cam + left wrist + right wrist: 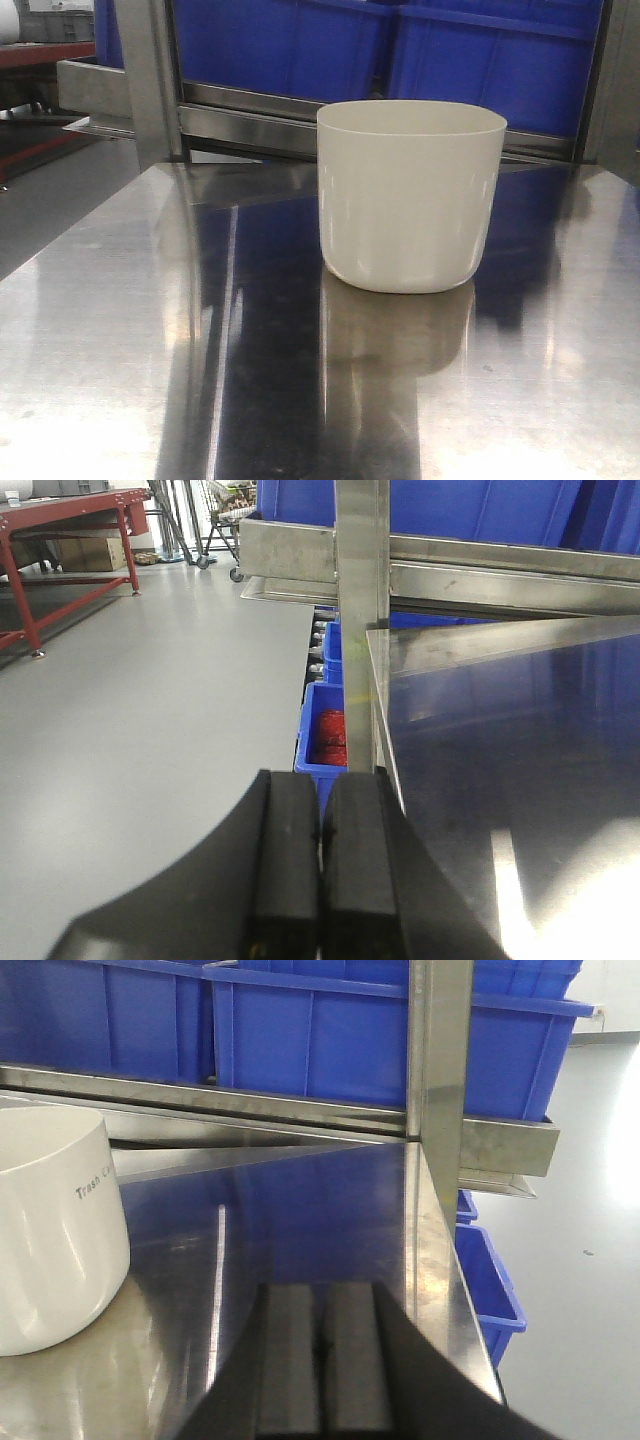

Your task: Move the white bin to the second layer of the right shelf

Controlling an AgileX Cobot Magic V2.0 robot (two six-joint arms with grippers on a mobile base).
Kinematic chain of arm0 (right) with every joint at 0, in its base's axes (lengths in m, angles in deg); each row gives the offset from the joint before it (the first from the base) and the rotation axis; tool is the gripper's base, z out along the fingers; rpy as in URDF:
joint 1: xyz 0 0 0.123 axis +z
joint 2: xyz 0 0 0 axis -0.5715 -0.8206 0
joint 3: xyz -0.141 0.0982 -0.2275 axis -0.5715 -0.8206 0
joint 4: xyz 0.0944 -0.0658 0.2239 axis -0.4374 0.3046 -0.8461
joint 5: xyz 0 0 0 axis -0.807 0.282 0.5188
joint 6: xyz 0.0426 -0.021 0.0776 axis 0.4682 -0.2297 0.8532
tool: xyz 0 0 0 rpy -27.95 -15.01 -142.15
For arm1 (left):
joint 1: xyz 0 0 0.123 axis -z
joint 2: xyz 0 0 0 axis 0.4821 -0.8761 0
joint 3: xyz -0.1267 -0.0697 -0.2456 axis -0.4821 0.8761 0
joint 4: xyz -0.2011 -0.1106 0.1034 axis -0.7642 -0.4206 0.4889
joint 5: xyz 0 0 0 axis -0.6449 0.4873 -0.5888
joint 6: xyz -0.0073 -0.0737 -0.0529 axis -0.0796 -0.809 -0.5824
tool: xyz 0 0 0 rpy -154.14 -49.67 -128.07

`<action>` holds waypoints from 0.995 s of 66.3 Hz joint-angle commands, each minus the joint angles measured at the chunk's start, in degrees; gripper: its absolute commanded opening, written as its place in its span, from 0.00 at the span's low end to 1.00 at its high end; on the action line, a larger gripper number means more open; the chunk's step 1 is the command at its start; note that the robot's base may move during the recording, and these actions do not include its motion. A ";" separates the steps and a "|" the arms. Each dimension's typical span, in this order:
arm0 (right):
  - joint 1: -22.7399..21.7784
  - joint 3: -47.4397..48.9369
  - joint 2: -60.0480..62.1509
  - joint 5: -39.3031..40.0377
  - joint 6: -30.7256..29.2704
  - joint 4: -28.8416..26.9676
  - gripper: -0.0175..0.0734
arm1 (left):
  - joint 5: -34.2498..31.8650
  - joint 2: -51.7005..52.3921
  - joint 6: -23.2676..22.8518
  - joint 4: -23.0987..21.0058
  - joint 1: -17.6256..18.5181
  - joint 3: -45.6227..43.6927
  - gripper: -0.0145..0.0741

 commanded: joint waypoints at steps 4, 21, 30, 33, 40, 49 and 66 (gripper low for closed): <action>-0.31 0.96 1.09 4.97 -0.18 -0.01 0.25 | -4.93 0.18 -0.18 0.00 0.32 2.11 0.26; -0.31 0.96 1.09 4.97 -0.18 -0.01 0.25 | -4.93 0.18 -0.18 0.00 0.32 2.11 0.26; -0.31 0.96 1.09 4.97 -0.18 -0.01 0.25 | -4.93 0.18 -0.18 0.00 0.32 2.11 0.26; -0.31 0.96 1.09 4.97 -0.18 -0.01 0.25 | -4.93 0.18 -0.18 0.00 0.32 2.11 0.26; -0.31 0.96 1.09 4.97 -0.18 -0.01 0.25 | -4.93 0.18 -0.18 0.00 0.32 2.11 0.26; -0.31 0.96 1.09 4.97 -0.18 -0.01 0.25 | -4.93 0.18 -0.18 0.00 0.32 2.11 0.26; -0.31 0.96 1.09 4.97 -0.18 -0.01 0.25 | -4.93 0.18 -0.18 0.00 0.32 2.11 0.26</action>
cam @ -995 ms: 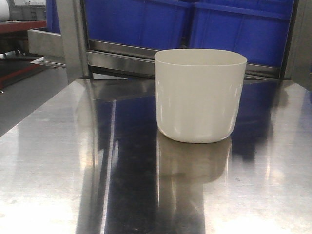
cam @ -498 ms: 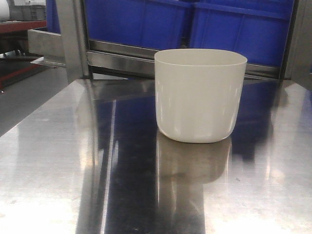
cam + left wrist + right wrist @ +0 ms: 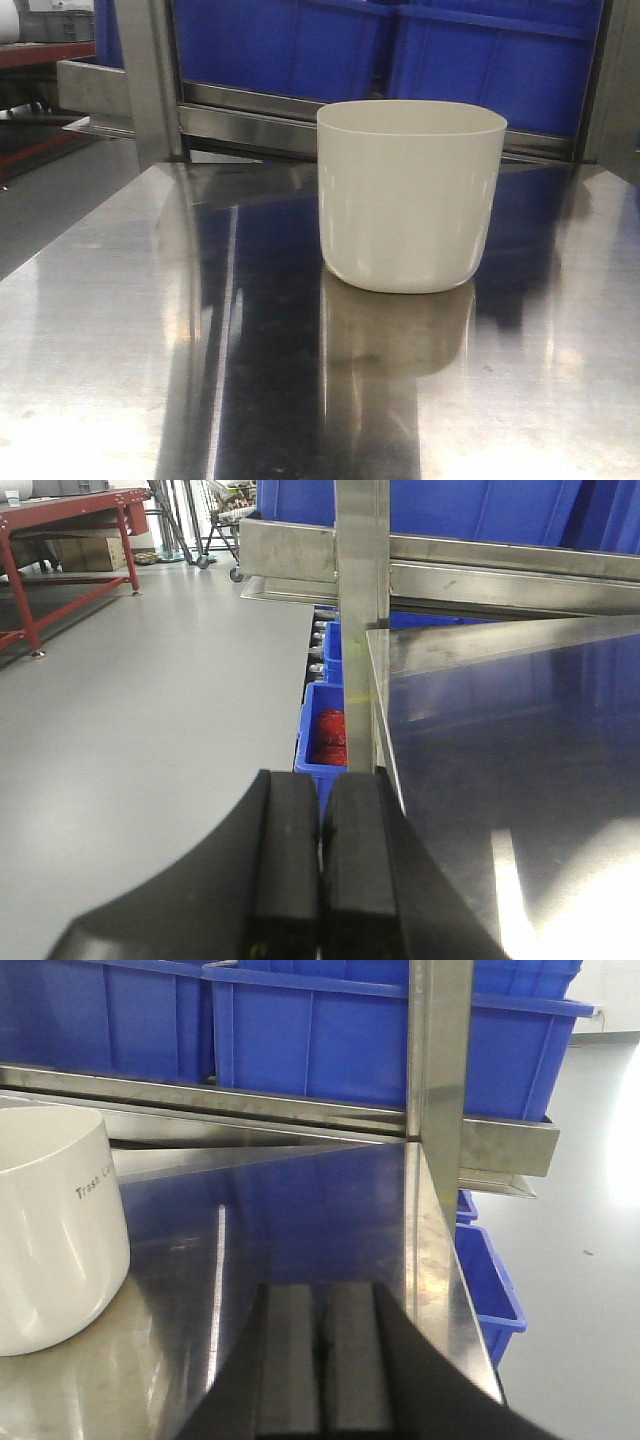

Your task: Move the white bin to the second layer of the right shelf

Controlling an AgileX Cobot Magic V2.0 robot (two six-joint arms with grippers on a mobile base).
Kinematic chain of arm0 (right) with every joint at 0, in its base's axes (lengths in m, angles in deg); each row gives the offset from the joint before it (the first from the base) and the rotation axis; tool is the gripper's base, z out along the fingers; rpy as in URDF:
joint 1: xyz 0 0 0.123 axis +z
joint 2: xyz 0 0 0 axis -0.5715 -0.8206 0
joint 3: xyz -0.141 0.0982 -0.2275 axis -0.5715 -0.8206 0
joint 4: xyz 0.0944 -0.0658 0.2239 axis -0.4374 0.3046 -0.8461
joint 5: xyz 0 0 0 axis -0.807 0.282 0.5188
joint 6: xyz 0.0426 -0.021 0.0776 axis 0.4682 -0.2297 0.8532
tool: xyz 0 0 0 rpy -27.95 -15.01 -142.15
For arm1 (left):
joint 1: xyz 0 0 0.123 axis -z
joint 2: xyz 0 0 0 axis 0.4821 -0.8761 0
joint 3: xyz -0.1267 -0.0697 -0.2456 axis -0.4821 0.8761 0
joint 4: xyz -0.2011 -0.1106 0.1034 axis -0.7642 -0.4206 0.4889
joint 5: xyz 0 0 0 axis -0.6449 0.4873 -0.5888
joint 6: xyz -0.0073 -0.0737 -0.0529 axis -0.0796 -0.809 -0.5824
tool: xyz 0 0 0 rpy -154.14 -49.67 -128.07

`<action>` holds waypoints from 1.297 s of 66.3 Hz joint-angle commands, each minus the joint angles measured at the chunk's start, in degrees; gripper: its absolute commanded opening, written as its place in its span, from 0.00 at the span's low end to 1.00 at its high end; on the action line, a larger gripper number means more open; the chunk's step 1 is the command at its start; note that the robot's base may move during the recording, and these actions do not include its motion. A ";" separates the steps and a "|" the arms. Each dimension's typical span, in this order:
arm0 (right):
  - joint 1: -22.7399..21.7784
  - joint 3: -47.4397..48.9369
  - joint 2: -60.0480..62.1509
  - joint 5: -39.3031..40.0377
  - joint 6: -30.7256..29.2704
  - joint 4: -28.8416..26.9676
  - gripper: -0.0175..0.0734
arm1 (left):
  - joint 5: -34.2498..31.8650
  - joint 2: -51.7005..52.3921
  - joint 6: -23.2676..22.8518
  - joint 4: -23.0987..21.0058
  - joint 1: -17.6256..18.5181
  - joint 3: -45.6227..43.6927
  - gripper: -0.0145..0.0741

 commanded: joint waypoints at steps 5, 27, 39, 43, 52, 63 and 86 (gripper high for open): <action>-0.31 0.96 1.10 5.05 -0.18 -0.01 0.25 | -4.93 0.18 -0.18 0.00 0.32 2.11 0.26; -0.31 0.96 1.10 6.56 -0.18 -0.01 0.25 | -4.93 0.18 -0.18 0.00 0.32 2.11 0.26; -0.31 0.96 1.10 7.94 -0.18 -0.01 0.25 | -4.93 0.18 -0.18 0.00 0.32 2.11 0.26; -0.31 0.96 1.10 7.94 -0.18 -0.01 0.25 | -4.93 0.18 -0.18 0.00 0.32 2.11 0.26; -0.31 0.96 0.82 7.95 -0.12 -0.17 0.25 | -4.93 0.18 -0.18 0.00 0.32 2.11 0.26; -0.32 7.83 -10.26 1.82 1.72 -1.62 0.25 | -4.93 0.18 -0.18 0.00 0.32 2.11 0.26; -0.21 41.36 -42.93 -11.41 1.73 -4.60 0.25 | -4.93 0.18 -0.18 0.00 0.32 2.11 0.26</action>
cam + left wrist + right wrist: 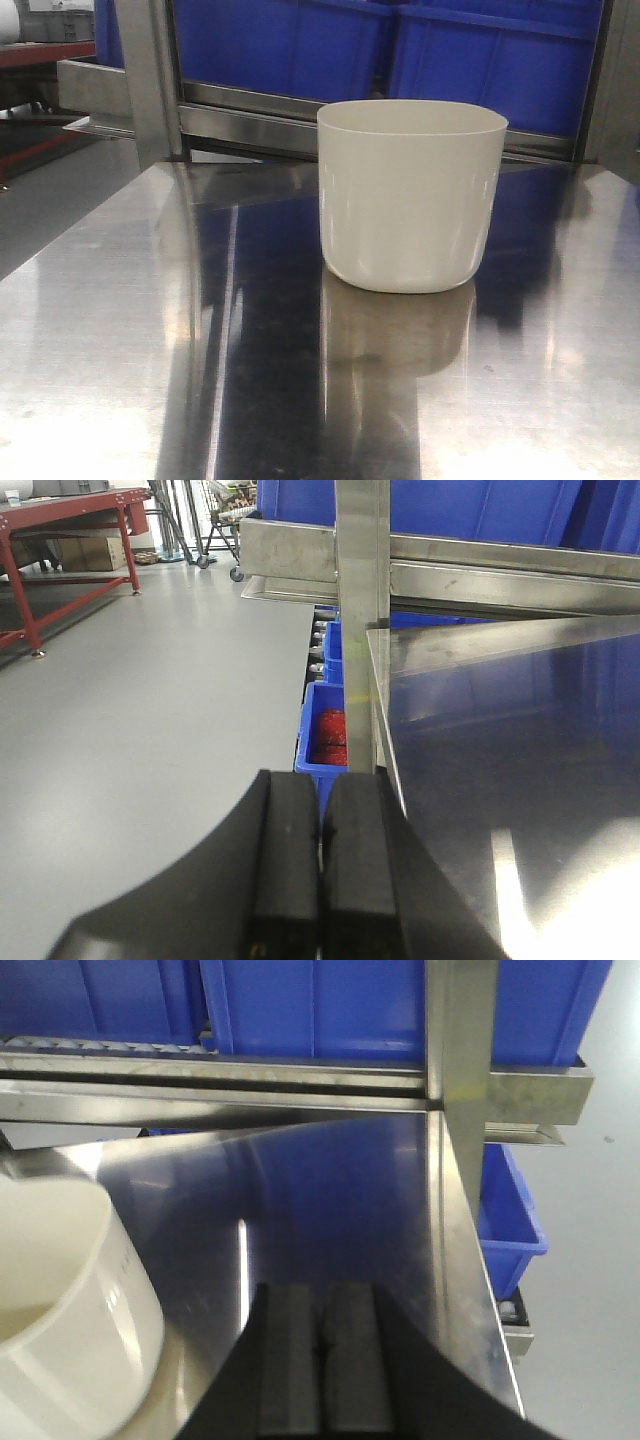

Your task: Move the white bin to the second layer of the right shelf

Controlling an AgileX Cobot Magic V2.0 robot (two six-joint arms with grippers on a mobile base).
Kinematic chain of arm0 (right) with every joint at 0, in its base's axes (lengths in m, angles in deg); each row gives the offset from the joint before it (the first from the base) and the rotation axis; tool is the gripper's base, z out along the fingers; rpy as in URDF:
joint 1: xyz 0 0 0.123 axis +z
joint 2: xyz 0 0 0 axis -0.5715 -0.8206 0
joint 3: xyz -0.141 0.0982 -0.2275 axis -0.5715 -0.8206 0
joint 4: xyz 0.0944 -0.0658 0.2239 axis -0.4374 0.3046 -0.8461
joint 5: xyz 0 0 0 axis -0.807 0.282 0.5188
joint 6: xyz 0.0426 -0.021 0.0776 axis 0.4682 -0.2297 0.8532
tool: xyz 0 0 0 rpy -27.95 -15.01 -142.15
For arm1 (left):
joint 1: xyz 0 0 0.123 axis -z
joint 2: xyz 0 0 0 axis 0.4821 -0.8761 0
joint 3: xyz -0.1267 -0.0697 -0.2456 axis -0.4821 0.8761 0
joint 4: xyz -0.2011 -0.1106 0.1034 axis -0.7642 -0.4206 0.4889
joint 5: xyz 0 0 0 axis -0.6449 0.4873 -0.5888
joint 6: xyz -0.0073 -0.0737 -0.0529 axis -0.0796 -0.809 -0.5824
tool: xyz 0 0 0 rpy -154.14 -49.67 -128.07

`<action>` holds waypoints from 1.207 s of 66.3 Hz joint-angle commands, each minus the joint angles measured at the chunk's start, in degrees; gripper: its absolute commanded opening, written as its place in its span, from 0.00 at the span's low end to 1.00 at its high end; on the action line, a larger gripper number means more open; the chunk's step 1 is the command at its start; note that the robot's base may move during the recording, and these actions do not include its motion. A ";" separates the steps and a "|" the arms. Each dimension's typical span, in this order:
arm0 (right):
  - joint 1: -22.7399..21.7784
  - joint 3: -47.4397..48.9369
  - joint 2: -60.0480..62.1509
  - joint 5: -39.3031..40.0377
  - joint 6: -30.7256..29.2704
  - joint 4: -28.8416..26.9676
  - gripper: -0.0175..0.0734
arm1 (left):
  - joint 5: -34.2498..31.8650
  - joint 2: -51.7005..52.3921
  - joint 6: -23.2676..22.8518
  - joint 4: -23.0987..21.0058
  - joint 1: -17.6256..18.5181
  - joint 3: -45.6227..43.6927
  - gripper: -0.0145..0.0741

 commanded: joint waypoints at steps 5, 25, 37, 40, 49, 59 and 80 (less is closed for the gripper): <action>-0.15 18.78 -13.52 -9.15 -0.14 -2.36 0.28 | -4.93 0.18 -0.18 0.00 0.32 2.11 0.26; 7.63 42.14 -35.52 -30.32 -0.14 -2.37 0.86 | -4.93 0.18 -0.18 0.00 0.32 2.11 0.26; 12.92 49.08 -43.35 -31.35 -0.14 -2.37 0.86 | -4.93 0.18 -0.18 0.00 0.32 2.11 0.26; 13.91 50.38 -45.20 -31.44 -0.14 -2.37 0.86 | -4.93 0.18 -0.18 0.00 0.32 2.11 0.26; 15.40 53.57 -49.89 -33.19 -0.14 -2.37 0.86 | -4.93 0.18 -0.18 0.00 0.32 2.11 0.26; 16.17 55.63 -54.38 -35.67 -0.14 -2.37 0.86 | -4.93 0.18 -0.18 0.00 0.32 2.11 0.26; 16.35 55.77 -60.67 -35.80 -0.14 -2.31 0.86 | -4.93 0.18 -0.18 0.00 0.32 2.11 0.26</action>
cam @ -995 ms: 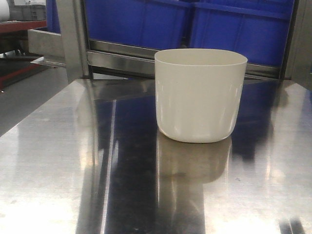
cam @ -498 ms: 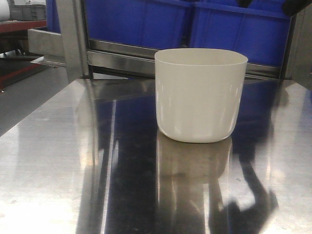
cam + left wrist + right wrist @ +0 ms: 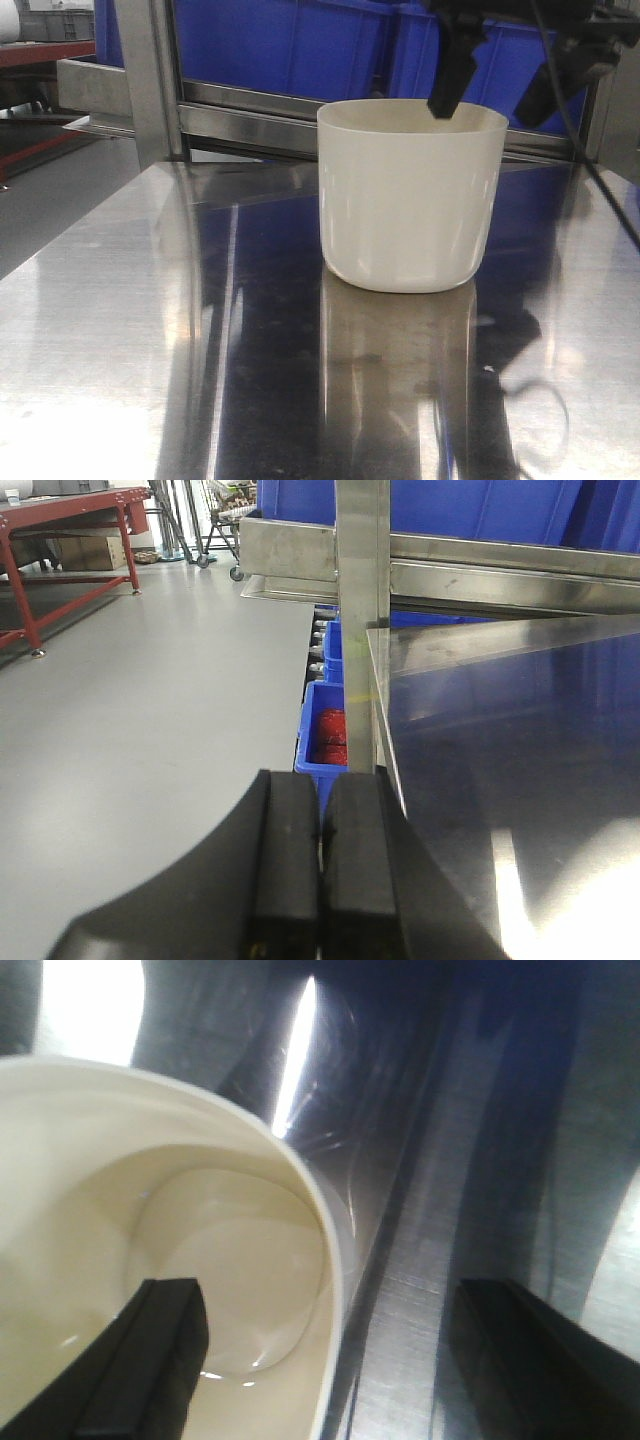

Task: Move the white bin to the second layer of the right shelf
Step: 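Lower the right gripper onto the rim of the white bin, then close the right gripper on the bin rim and lift it up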

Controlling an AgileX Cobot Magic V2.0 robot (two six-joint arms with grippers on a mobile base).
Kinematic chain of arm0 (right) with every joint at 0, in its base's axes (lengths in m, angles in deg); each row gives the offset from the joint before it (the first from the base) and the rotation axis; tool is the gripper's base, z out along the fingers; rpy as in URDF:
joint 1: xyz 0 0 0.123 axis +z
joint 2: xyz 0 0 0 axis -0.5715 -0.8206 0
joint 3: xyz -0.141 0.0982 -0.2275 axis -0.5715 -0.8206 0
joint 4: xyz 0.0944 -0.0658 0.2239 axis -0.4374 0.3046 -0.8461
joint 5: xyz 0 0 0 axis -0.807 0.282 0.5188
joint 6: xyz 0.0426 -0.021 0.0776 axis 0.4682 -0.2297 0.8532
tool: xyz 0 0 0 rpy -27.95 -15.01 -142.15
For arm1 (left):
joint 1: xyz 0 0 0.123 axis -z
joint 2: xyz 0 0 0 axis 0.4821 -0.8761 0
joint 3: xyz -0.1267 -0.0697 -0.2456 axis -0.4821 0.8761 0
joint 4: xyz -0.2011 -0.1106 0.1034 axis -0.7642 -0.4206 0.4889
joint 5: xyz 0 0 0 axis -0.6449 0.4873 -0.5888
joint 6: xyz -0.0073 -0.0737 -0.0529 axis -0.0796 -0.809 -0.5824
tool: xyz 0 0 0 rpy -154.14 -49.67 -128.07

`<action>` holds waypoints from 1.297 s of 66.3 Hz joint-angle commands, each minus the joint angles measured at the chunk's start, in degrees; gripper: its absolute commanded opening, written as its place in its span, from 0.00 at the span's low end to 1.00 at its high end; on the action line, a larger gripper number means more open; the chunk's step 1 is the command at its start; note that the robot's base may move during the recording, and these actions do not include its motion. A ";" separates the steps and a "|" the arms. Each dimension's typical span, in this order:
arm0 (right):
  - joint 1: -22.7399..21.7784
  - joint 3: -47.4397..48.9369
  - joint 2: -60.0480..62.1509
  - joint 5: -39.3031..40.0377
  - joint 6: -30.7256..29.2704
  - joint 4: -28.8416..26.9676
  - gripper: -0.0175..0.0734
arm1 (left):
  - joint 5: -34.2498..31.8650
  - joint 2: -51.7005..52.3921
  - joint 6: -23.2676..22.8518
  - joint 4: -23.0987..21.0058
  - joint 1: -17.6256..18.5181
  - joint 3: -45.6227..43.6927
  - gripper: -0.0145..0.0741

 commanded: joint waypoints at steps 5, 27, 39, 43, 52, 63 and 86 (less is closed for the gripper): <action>-0.07 2.14 -0.11 1.81 -0.18 -0.19 0.86 | -4.93 0.18 -0.18 0.00 0.32 2.11 0.26; -0.07 2.15 -4.10 1.87 -0.18 -0.15 0.82 | -4.93 0.18 -0.18 0.00 0.32 2.11 0.26; -0.07 2.59 -4.24 2.60 -0.18 0.49 0.47 | -4.93 0.18 -0.18 0.00 0.32 2.11 0.26; -0.07 3.33 -4.24 2.60 -0.18 0.95 0.32 | -4.93 0.18 -0.18 0.00 0.32 2.11 0.26; -0.03 6.40 -3.50 2.65 -0.18 2.23 0.27 | -4.93 0.18 -0.18 0.00 0.32 2.11 0.26; -0.01 9.59 0.64 4.98 -0.18 3.84 0.25 | -4.93 0.18 -0.18 0.00 0.32 2.11 0.26; -0.01 3.80 17.73 14.00 -0.18 3.84 0.25 | -4.93 0.18 -0.18 0.00 0.32 2.11 0.26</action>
